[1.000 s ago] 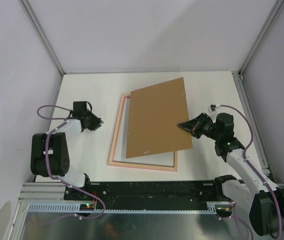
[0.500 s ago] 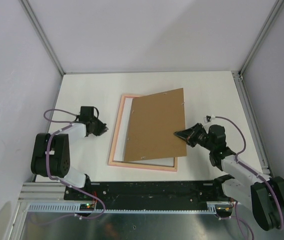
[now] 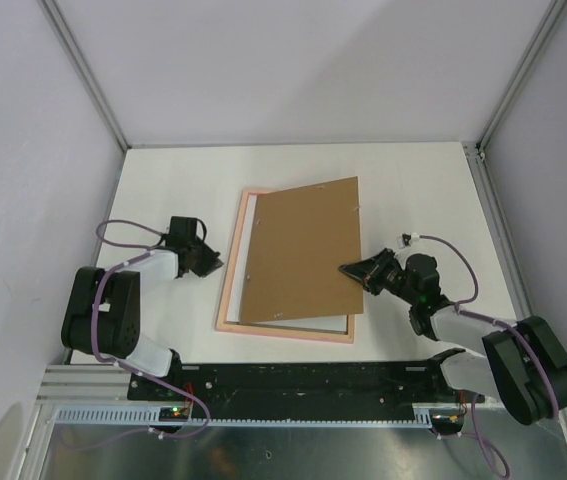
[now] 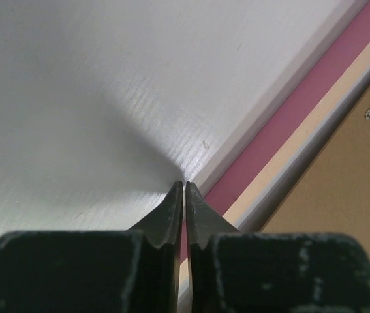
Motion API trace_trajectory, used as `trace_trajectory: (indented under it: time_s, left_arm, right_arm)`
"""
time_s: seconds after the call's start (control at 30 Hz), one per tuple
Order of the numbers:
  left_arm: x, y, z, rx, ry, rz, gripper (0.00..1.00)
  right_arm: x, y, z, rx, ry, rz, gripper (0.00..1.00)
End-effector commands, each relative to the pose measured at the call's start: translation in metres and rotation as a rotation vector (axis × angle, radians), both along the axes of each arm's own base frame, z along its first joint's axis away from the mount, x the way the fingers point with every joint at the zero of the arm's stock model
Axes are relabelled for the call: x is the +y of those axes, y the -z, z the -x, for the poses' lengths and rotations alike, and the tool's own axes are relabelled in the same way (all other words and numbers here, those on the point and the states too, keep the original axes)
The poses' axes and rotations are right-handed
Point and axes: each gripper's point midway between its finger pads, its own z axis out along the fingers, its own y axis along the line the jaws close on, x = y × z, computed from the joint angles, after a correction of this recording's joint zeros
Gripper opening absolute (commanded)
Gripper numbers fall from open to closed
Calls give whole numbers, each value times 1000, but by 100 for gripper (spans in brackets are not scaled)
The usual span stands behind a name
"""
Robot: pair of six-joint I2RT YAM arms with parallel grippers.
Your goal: Put the photo into the frame
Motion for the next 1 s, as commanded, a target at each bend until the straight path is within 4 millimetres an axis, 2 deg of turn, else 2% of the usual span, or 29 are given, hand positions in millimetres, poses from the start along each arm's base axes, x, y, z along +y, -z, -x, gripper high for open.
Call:
trace_trajectory:
  time_s: [0.0, 0.4, 0.97]
  left_arm:
    - [-3, -5, -2, -31, -7, -3, 7]
    - [-17, -4, 2, -28, 26, 0, 0]
    - [-25, -6, 4, -32, 38, 5, 0]
  right_arm:
    - [11, -41, -10, -174, -6, -80, 0]
    - [25, -23, -14, -163, -6, -61, 0]
    - [39, 0, -6, -94, -5, -61, 0]
